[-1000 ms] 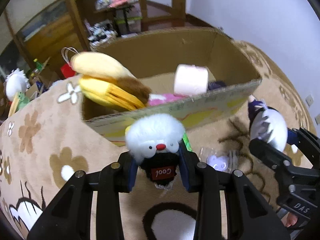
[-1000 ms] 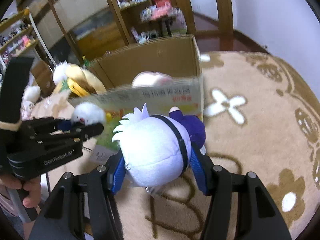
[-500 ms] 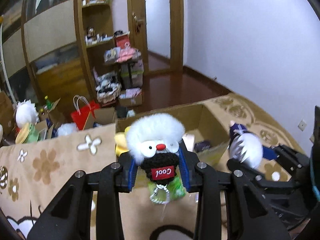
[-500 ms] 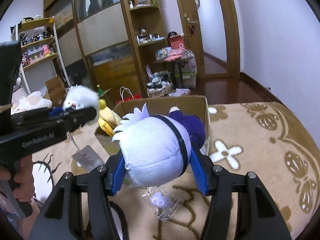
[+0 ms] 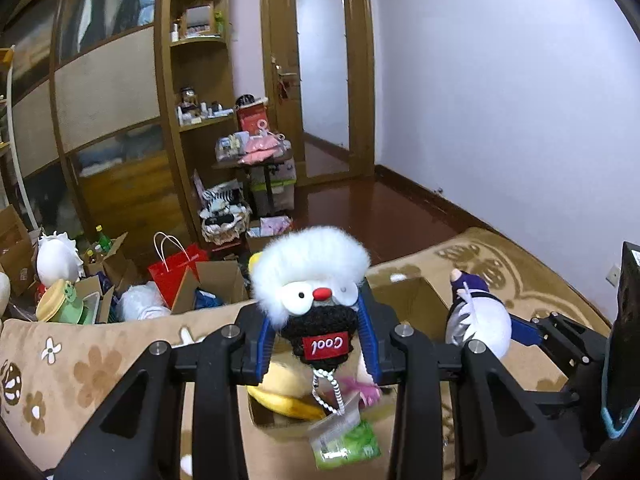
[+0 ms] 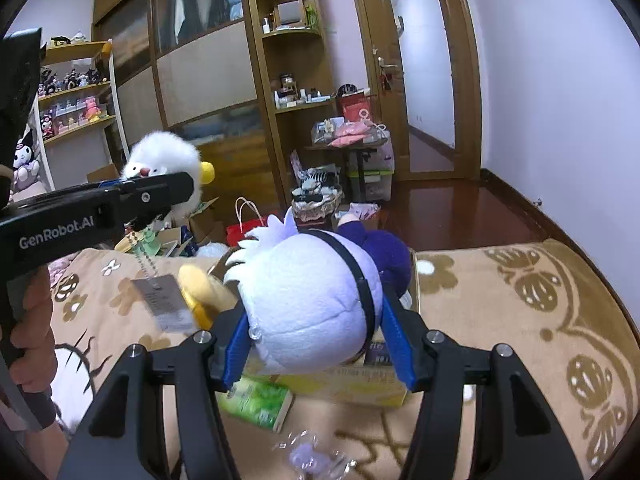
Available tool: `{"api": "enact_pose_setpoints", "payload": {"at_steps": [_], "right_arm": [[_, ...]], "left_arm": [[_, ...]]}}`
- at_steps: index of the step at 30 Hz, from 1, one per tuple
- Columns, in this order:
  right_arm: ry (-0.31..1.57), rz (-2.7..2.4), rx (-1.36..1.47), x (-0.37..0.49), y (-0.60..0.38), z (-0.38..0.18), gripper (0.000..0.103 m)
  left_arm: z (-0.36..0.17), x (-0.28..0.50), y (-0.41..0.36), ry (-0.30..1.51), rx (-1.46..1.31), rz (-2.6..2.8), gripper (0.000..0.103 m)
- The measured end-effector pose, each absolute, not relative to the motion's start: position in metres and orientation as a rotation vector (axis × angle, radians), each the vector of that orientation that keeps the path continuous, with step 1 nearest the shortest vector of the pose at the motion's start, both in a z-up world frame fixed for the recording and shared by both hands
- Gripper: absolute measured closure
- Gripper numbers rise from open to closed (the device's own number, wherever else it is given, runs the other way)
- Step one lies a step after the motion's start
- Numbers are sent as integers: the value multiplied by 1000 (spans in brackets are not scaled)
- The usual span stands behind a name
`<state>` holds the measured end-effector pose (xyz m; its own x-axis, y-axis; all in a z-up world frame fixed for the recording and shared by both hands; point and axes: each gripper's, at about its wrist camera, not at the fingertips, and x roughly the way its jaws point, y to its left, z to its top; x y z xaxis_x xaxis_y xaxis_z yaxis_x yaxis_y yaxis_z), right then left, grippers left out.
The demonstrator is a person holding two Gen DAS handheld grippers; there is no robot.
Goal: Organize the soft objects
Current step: 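Grasp the white-and-purple doll with the right tool while the left tool grasps the white fluffy toy, then carry both toys over the box and open both tools to drop them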
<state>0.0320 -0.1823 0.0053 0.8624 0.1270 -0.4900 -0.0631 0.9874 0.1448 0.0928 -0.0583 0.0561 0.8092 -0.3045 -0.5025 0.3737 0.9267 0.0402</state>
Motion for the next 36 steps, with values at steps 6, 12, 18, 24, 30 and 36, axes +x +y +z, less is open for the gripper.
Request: {"api": "enact_pose_setpoints", "payload": {"at_steps": [6,12,18,24,30,36], "right_arm": [[531,96,144,51,-185,1,41],[556,107,141,60,-183,-10,40],[598,109,143,72,-186,-24,39],[632,107,160,81,-191,-35,38],[668,88,191,86,-197,-46,37],[689,90,226,88,-203,-53,36]], "left_arm": [[49,113,-54,527,114,-366,69],[41,131,-52,557,77,-382,68],[14,150,-53,651,88,-370,68],[-4,153,-63,702,162,-346,66],[-14,148,-72,716,223,-331,52],[-15,147,-67,723,206,-318,46]]}}
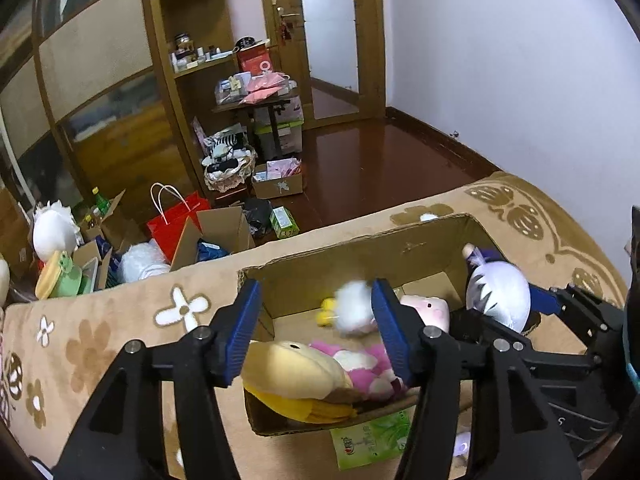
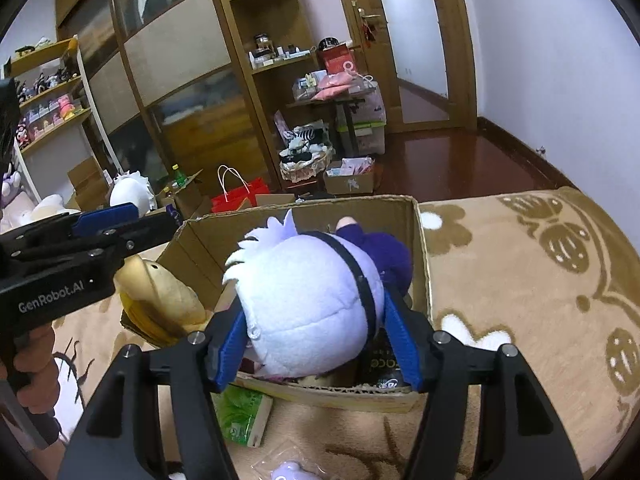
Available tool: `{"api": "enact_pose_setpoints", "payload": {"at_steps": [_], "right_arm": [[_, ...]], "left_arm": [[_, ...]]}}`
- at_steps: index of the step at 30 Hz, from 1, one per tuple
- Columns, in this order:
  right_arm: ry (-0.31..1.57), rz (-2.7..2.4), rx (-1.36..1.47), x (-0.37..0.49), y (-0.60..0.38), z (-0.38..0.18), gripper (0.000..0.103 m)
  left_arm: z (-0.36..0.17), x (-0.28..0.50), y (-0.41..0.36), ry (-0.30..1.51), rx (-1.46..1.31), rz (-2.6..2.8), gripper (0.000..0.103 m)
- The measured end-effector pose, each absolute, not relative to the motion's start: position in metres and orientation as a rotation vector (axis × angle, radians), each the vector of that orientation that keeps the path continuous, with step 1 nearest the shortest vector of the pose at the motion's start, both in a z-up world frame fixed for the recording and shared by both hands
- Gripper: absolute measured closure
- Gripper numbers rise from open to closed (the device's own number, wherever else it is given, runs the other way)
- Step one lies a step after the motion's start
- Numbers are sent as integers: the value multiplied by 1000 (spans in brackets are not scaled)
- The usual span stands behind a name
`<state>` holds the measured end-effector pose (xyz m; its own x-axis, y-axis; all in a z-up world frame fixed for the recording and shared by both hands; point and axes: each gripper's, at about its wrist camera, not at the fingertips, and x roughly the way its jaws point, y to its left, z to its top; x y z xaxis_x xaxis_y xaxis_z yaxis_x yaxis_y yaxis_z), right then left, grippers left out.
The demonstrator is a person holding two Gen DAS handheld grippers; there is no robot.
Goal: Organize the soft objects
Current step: 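Carry both toys over the box and open both tools to drop them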
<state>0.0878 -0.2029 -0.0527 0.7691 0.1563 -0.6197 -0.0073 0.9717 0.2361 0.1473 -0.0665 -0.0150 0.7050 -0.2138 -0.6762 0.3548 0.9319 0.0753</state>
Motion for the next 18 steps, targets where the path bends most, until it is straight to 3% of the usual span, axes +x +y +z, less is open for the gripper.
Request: {"api": "enact_pose_setpoints", "payload": {"at_steps": [5,10,18], "right_arm": [[685,92,237,87,-205,-53,25],[668,91,232,79,-203,-46,13],[674,93,232,62,-197,-38,1]], "left_arm": [[-13,145,-56,728,188,-298,36],[-8,137,-46,718,169,-258,14],[0,119,-28,716,137,-245,5]]}}
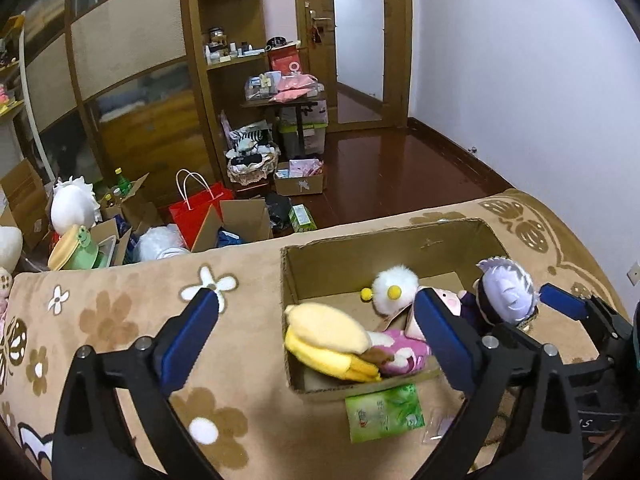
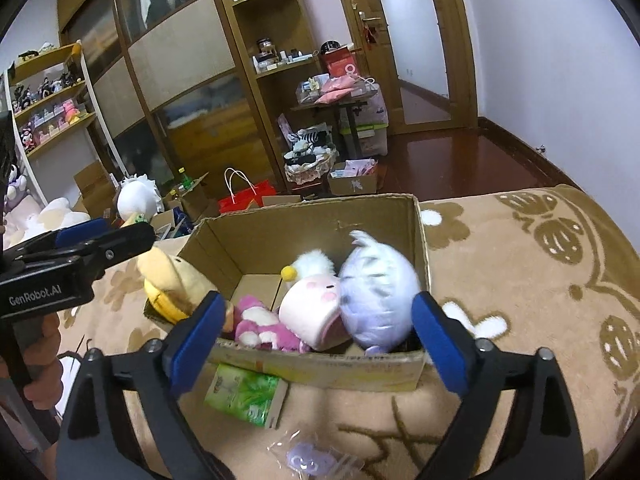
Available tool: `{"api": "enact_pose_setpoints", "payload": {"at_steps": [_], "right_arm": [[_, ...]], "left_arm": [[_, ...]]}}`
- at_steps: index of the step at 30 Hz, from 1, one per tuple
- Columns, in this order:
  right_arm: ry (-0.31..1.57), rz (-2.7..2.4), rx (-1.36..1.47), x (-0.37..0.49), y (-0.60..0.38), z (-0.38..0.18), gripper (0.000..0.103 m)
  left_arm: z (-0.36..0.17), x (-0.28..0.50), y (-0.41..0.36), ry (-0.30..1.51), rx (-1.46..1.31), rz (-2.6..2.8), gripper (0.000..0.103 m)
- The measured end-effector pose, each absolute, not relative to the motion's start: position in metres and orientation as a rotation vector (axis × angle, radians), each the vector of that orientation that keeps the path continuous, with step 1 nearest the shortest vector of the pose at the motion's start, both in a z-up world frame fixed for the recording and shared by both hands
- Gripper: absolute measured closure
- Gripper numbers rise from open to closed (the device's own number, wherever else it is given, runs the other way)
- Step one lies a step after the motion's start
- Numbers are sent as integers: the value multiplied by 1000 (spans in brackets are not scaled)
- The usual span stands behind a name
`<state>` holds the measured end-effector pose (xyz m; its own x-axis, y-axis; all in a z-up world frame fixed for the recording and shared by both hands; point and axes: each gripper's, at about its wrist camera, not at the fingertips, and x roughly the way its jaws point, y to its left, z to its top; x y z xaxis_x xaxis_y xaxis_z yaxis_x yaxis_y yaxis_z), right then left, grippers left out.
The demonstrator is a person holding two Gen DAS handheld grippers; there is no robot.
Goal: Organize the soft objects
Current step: 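Carry both toys over the box and open both tools to drop them, then grasp the clear bag with the right tool while the left tool grasps the green tissue pack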
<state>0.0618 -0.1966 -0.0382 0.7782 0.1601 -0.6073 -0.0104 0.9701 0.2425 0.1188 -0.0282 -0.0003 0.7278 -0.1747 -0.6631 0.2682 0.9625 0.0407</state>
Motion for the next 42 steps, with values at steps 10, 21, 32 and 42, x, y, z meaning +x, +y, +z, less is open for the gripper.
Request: {"api": "enact_pose_setpoints", "payload": {"at_steps": [10,21,32,42], "right_arm": [[687,73,210,28,-192,-32,0],[792,58,195,-4,-189,-48,0],[916,108,175,5,-174,-75,0],[980,96,206,18,-176,-96,0]], "left_arm": [[-10,94,-14,808,92,-266,5],[-25,86,-18,932,87,-325,5],[-58,96,-29,1041,104,-339,5],[-86,107,-46,1113,126,-350,5]]}}
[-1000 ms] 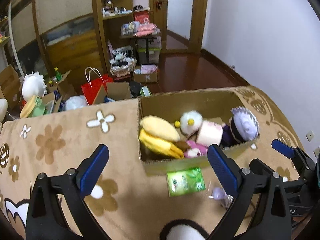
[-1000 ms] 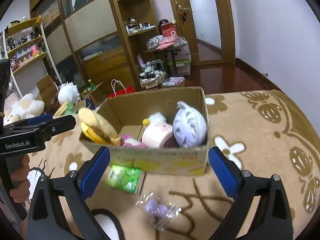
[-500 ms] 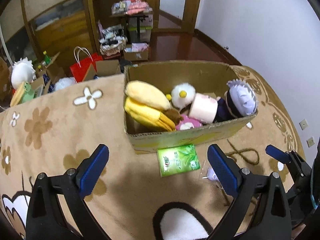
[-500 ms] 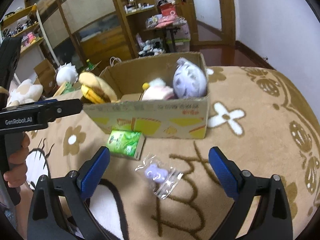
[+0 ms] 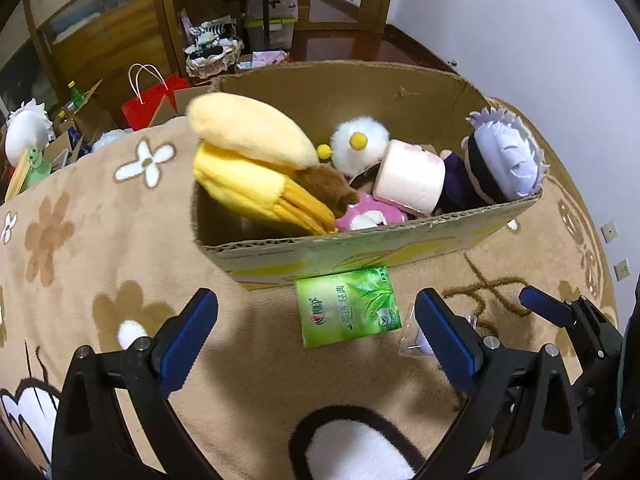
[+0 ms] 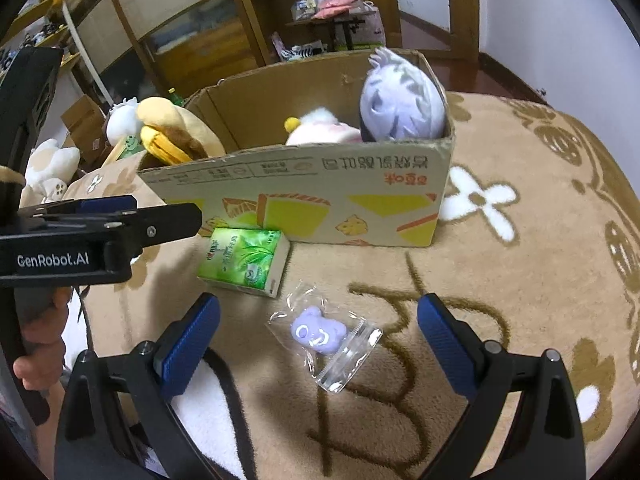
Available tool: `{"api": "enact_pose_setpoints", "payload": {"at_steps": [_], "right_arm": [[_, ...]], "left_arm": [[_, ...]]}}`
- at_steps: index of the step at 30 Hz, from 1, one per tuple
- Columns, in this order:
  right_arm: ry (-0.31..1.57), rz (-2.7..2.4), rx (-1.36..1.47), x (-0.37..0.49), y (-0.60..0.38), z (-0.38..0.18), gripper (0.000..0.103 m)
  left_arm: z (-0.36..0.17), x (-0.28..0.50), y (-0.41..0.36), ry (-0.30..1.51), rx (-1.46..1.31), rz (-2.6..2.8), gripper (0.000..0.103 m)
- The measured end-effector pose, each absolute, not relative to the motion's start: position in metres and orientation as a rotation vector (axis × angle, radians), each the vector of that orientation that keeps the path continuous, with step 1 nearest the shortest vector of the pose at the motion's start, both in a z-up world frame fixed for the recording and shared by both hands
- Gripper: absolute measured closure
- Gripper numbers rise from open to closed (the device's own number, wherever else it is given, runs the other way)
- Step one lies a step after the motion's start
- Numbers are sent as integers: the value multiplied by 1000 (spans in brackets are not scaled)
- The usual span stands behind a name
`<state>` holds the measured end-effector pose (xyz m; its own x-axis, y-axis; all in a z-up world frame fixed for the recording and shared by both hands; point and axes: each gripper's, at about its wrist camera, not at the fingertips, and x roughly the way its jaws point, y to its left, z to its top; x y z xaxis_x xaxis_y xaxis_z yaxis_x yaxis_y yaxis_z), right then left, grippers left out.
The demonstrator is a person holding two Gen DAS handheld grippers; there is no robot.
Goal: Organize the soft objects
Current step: 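Grasp the clear bag with the right tool while the left tool grasps the green tissue pack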
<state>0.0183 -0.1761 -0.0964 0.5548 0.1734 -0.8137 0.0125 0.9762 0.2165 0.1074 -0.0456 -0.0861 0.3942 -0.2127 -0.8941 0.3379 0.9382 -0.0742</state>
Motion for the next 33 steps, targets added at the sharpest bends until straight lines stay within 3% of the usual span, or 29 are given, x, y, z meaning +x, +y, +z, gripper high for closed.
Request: {"api": "enact_pose_setpoints", "payload": {"at_steps": [33], "right_arm": [[1206,104,125,68,-142,-164,0]], "left_arm": [[-158,150,-78,1313,138,-363,8]]}}
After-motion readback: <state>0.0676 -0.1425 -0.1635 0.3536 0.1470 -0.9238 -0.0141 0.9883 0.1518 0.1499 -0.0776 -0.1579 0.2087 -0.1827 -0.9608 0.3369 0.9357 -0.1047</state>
